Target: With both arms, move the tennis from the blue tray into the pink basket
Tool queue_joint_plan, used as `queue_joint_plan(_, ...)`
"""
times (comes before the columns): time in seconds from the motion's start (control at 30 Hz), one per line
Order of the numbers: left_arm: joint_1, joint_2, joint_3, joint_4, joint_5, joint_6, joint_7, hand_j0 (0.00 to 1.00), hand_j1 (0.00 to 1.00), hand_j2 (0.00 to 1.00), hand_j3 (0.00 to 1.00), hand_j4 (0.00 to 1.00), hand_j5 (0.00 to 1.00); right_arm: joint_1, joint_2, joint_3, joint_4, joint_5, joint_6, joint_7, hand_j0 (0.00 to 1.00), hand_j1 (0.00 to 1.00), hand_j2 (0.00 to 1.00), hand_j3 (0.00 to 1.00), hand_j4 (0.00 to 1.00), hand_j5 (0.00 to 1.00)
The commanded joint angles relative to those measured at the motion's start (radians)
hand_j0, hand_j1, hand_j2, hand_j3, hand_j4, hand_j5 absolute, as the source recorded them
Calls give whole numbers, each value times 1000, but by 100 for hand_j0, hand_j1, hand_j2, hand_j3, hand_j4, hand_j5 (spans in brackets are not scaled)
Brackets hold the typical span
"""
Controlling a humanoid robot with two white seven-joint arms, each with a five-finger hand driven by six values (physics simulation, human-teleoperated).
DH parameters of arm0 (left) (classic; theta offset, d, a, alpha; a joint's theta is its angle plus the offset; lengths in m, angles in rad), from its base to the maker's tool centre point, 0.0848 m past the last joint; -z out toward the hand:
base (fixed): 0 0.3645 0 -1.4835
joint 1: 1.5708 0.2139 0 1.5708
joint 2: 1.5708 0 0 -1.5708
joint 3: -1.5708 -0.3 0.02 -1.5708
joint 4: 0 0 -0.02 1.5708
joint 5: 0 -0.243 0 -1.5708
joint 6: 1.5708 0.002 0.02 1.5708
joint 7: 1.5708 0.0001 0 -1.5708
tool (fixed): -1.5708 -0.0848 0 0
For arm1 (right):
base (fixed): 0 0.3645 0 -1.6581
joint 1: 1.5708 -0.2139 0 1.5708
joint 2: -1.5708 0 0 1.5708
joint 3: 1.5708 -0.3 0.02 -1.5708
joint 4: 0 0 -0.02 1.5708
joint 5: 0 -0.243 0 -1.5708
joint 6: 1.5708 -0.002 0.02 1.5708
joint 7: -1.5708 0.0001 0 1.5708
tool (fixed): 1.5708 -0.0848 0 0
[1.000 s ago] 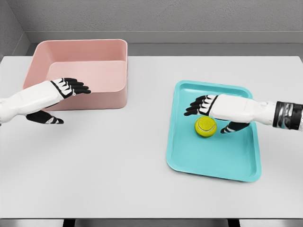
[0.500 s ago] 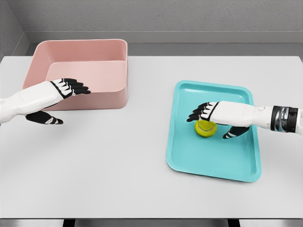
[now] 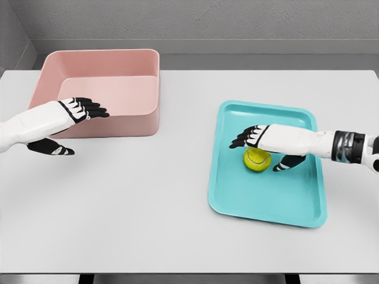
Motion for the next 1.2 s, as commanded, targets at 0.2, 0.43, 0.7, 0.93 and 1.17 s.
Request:
queue_joint_plan(0.2,0,0,-1,-1,8,0,1,100,100,100,100,100,100,2,23,1,37,-3,2,5,100,100,100,100,100,100)
queue_joint_plan(0.43,0,0,-1,-1,9,0,-1,100,100,100,100,100,100,2,26,15,35,-2,2,5,100,100,100,100,100,100)
queue_joint_plan(0.7,2,2,0,-3,9,0,-12,100,100,100,100,100,100,3,43,21,48,0,2,5,100,100,100,100,100,100)
queue_joint_plan(0.93,2,2,0,-4,9,0,-12,100,100,100,100,100,100,3,45,21,66,0,2,5,97,97,97,97,97,97)
queue_joint_plan(1.17,2,2,-1,-12,8,0,-12,100,100,100,100,100,100,0,45,20,71,1,2,5,82,82,82,82,82,82)
